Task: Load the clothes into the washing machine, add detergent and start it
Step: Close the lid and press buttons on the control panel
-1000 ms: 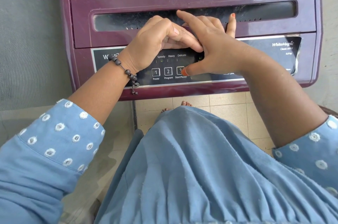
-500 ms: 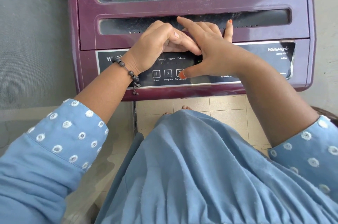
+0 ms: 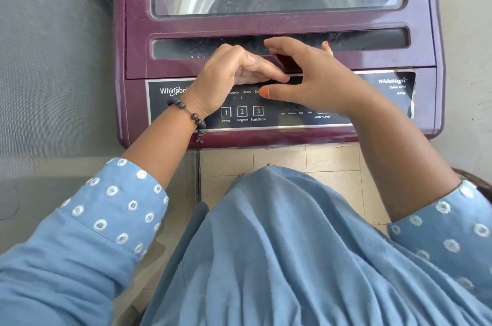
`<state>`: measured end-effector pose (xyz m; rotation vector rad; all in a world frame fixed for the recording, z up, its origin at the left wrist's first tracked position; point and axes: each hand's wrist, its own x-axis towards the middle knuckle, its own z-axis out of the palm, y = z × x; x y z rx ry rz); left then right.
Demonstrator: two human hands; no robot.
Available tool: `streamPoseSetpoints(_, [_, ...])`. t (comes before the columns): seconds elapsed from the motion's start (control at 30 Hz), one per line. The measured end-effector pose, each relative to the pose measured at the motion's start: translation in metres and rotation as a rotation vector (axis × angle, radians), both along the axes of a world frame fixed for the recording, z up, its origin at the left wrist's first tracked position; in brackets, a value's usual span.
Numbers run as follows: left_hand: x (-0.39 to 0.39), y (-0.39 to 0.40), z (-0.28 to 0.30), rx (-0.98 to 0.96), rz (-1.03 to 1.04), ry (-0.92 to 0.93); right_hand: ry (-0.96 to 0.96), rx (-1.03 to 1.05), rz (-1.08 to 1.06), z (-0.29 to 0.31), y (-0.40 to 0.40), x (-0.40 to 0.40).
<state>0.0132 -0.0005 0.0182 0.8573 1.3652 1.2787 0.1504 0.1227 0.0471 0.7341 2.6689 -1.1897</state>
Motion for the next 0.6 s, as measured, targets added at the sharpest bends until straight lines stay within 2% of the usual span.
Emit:
streamPoseSetpoints(0.3, [0.003, -0.002, 0.005, -0.035, 0.079, 0.072, 0.096, -0.079, -0.076, 0.003, 0.010, 0.001])
streamPoseSetpoints(0.5, [0.013, 0.000, 0.011, 0.001, 0.229, 0.193, 0.207, -0.093, -0.145, 0.007, 0.009, -0.003])
streamPoseSetpoints(0.6, [0.015, 0.002, 0.018, 0.078, 0.329, 0.256, 0.300, -0.112, -0.203, 0.012, 0.010, -0.006])
